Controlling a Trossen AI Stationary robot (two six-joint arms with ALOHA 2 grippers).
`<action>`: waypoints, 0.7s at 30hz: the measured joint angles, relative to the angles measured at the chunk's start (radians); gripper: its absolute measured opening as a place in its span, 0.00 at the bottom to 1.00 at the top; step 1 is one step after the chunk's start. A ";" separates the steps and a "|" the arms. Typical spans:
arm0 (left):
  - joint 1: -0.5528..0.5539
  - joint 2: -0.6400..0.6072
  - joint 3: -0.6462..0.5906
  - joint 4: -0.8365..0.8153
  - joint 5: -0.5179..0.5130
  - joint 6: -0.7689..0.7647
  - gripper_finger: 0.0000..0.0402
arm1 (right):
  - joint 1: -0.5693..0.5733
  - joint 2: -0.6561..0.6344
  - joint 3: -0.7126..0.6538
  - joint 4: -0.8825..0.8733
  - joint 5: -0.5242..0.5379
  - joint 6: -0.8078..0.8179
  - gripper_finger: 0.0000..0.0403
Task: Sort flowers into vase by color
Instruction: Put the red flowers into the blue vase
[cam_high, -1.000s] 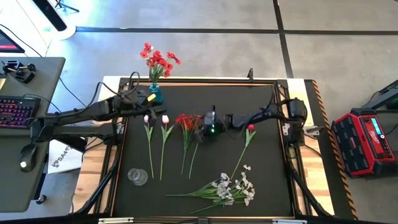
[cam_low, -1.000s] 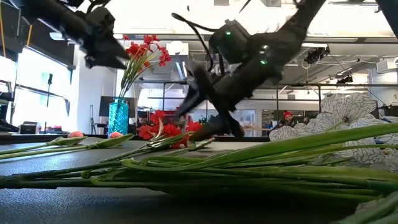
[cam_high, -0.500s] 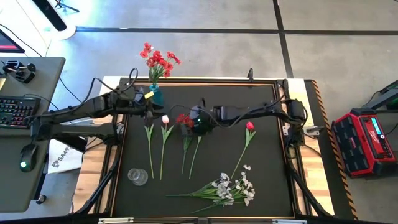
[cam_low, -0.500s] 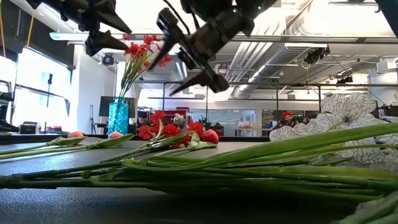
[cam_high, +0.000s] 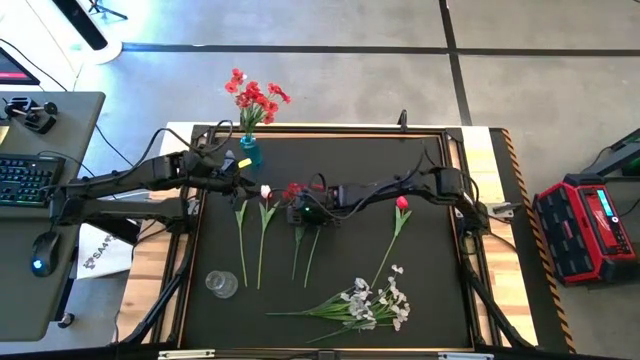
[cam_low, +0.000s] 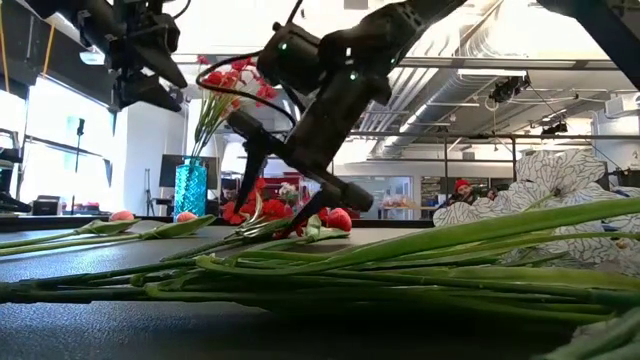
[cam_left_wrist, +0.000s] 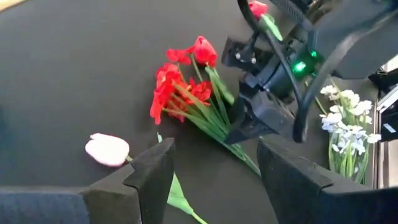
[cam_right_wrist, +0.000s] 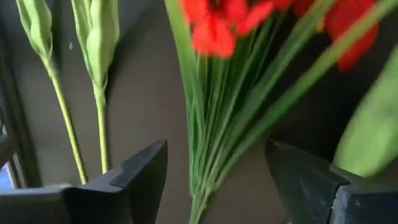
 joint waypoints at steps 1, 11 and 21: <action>0.000 0.000 0.000 -0.001 0.000 -0.008 0.53 | -0.005 0.004 0.001 0.011 0.012 -0.011 0.64; 0.000 0.000 0.000 -0.005 0.009 -0.037 0.53 | -0.049 0.019 -0.002 0.043 0.127 -0.095 0.44; -0.052 0.000 0.000 0.032 0.037 -0.081 0.53 | -0.072 0.016 -0.016 0.046 0.112 -0.264 0.04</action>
